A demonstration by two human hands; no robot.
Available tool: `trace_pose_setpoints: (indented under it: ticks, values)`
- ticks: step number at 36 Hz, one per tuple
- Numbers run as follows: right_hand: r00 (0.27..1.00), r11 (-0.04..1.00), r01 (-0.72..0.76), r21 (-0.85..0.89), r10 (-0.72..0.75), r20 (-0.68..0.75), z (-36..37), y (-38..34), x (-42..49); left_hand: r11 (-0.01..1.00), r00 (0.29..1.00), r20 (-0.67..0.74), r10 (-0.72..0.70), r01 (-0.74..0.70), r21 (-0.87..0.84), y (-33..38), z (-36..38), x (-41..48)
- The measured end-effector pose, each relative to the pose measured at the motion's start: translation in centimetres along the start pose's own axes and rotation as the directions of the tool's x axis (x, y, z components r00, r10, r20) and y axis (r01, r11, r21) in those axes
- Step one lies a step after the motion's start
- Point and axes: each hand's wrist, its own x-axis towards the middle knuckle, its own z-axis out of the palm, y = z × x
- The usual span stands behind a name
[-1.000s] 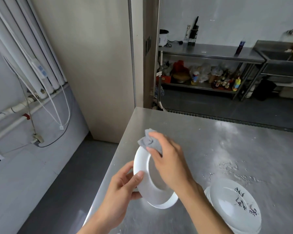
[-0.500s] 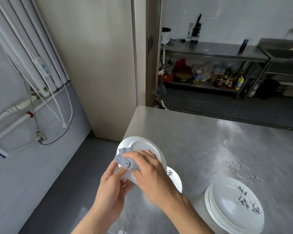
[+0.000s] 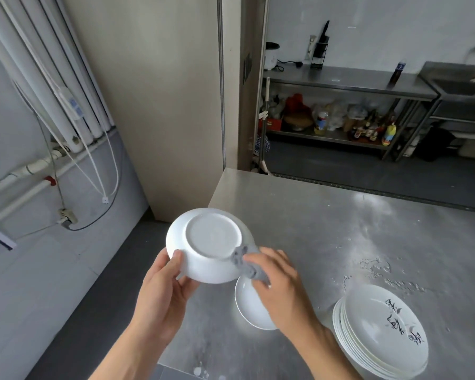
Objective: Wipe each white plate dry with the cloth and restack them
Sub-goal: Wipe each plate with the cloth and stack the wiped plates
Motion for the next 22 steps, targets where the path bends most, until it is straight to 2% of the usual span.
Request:
trace_pose_setpoints:
  ticks: [5, 11, 16, 19, 22]
  values:
    - [0.96, 0.959, -0.264, 0.107, 0.271, -0.064, -1.4, 1.6, 1.3, 0.991, 0.995, 0.102, 0.004, -0.018, 0.134, 0.2, -0.2, -0.7]
    - [0.945, 0.929, -0.318, 0.186, 0.326, -0.01, -2.8, 1.0, 4.6, 0.952, 0.973, 0.225, -0.042, -0.03, 0.305, -0.8, 1.1, -2.4]
    - [0.982, 0.97, -0.187, 0.155, 0.183, 0.041, -2.8, -1.6, 6.3, 0.93, 0.957, 0.28, -0.07, -0.039, 0.366, -1.9, 2.6, -3.4]
    - [0.988, 0.989, -0.044, 0.141, 0.022, 0.154, -2.4, -3.7, 6.1, 0.936, 0.971, 0.235, -0.052, -0.035, 0.349, -2.4, 3.3, -3.3]
    - [0.967, 0.992, 0.048, 0.113, -0.074, 0.242, -1.6, -5.2, 5.0, 0.967, 0.983, 0.179, -0.036, -0.011, 0.254, -2.4, 3.8, -3.0]
